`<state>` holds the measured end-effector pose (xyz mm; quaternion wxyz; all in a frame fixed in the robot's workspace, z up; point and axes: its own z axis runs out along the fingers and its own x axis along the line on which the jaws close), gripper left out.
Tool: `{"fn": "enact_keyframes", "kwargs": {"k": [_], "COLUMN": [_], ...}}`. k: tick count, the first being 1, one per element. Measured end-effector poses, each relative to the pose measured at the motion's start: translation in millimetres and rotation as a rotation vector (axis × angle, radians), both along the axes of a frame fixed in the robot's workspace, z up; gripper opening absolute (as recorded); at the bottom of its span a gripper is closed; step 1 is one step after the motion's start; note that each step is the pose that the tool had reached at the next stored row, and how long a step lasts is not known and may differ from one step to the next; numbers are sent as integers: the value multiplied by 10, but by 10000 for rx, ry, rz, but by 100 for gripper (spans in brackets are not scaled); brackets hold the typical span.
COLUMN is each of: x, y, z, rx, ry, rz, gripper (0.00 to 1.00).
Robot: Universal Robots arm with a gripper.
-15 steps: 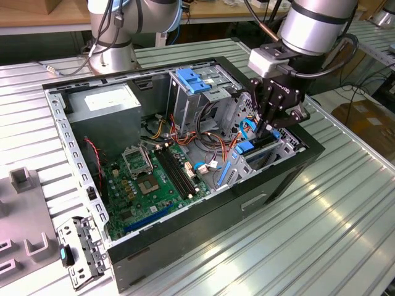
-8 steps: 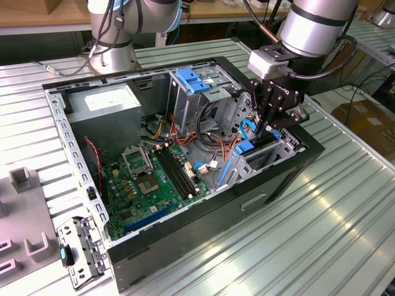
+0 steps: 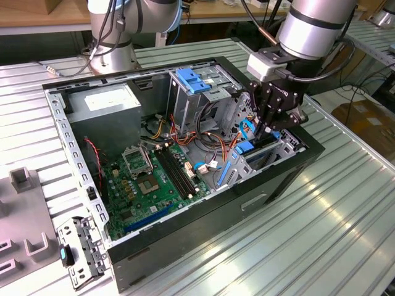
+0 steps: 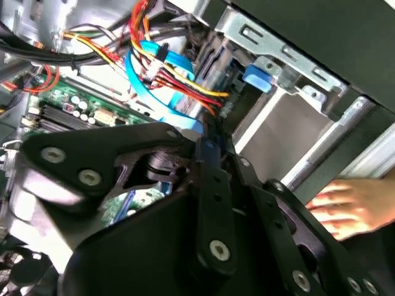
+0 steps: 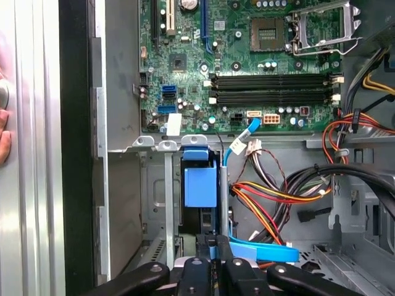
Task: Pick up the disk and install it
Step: 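Insert the second disk wire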
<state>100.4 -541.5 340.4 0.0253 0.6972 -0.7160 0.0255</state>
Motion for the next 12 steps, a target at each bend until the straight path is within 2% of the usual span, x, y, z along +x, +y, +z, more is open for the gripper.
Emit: {"fn": "enact_keyframes", "kwargs": {"k": [6,7,9,10,12], "x": [0,1,0,1,0], "y": [1,1,0,1,1], "z": [-5,-8,-7,3,32], "rx": [9,17,15,7,10], "ry": [-2,-3,-2,-1,-1], "rz": [1,1,1,1,0], "gripper": [17,23,23,29,29]}}
